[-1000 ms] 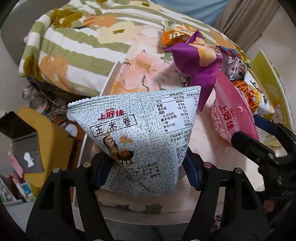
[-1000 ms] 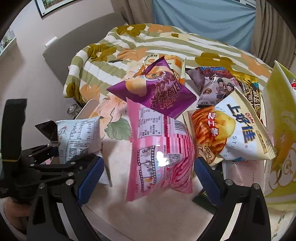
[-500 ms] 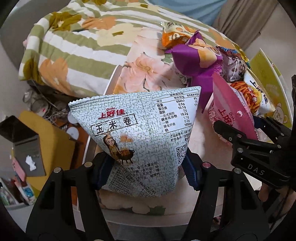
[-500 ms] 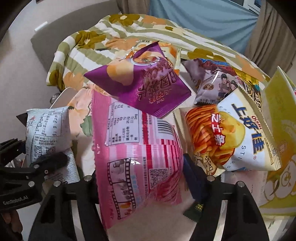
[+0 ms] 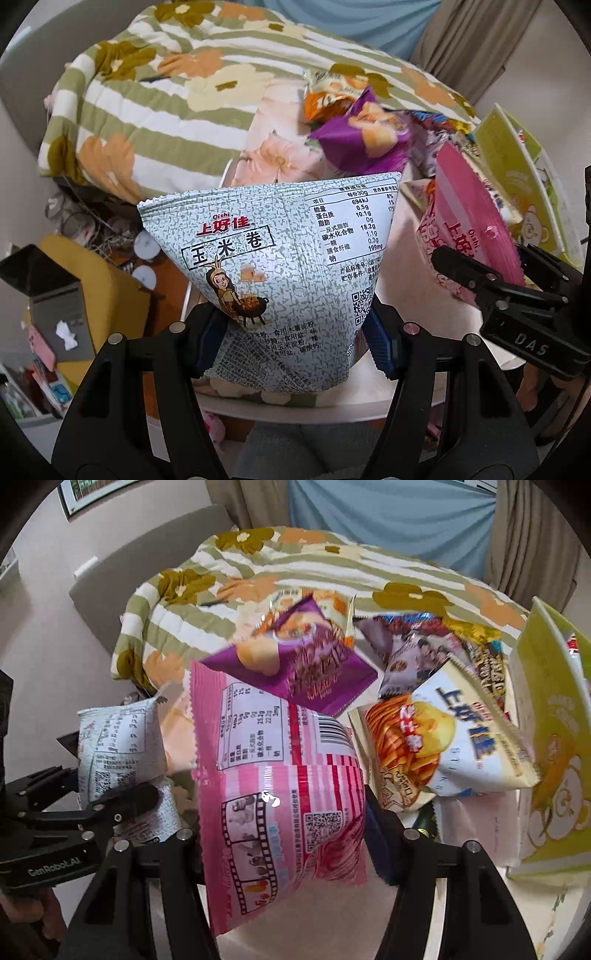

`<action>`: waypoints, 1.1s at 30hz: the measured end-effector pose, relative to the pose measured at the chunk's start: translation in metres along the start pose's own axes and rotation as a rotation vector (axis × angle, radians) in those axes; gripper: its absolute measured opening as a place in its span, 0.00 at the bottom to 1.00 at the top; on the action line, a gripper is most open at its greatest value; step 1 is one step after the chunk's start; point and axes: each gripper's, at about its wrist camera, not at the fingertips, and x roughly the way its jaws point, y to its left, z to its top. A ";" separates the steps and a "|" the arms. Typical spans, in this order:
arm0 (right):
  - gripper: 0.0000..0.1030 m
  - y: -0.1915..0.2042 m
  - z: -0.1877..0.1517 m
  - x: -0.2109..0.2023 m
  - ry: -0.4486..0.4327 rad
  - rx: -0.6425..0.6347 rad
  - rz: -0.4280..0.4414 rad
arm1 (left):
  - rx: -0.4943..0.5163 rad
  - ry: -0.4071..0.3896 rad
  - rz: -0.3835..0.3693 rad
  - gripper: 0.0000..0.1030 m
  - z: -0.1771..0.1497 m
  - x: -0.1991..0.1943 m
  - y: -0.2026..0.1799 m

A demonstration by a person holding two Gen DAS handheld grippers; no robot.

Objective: Organize snacks
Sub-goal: 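Drop the corn-roll bag into the yellow box with the left tool while the right tool drops the pink bag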

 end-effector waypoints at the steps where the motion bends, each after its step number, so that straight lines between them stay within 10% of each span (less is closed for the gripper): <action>1: 0.57 -0.001 0.001 -0.009 -0.012 0.011 0.003 | 0.008 -0.007 -0.002 0.61 0.001 -0.006 -0.002; 17: 0.57 -0.059 0.005 -0.136 -0.185 0.244 -0.064 | 0.214 -0.179 -0.153 0.61 0.059 -0.090 -0.088; 33: 0.57 -0.225 -0.016 -0.216 -0.255 0.435 -0.160 | 0.329 -0.180 -0.324 0.61 0.105 -0.074 -0.306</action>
